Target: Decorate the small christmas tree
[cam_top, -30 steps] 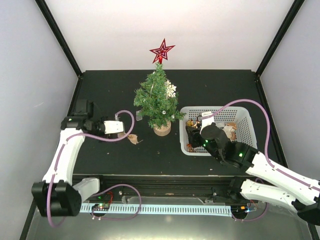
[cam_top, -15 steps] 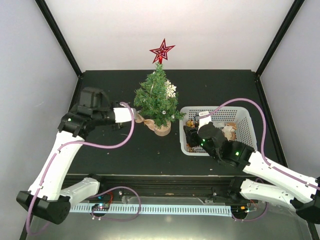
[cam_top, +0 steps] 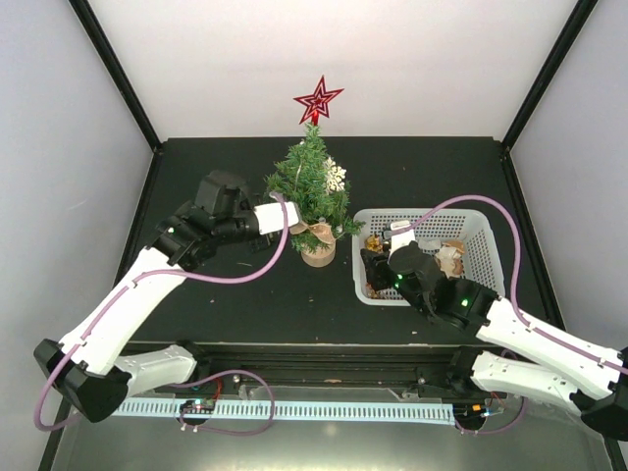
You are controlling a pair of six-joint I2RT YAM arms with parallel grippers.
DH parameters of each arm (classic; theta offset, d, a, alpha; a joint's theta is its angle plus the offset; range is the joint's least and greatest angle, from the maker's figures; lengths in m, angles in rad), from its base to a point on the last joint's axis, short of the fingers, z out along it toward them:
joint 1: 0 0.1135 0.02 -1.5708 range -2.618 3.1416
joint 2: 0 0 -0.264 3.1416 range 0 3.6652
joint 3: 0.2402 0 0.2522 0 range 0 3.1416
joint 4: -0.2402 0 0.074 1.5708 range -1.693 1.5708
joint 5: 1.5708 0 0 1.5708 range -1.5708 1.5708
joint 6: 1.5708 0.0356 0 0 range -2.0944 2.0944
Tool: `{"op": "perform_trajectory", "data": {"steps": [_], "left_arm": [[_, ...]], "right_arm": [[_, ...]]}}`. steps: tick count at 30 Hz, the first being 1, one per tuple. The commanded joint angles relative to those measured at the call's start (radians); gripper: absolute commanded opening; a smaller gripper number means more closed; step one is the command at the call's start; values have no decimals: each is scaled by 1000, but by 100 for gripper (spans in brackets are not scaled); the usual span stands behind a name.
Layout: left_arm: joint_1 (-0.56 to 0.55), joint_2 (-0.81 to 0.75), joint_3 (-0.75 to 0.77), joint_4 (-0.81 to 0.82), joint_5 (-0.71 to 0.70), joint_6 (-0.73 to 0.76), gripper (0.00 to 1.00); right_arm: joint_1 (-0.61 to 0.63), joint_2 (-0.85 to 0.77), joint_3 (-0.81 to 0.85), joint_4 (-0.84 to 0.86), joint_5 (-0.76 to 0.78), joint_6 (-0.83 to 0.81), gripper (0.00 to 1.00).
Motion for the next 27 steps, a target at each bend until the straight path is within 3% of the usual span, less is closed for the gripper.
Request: {"op": "perform_trajectory", "data": {"steps": [1,18,27], "left_arm": [[-66,29,-6,89,-144,-98,2],[-137,79,-122,227,-333,-132,2],[-165,119,-143,283,-424,-143,2]], "right_arm": [[-8,-30,-6,28,4,12,53],[-11,-65,-24,34,-7,16,53],[-12,-90,-2,100,-113,-8,51]]}}
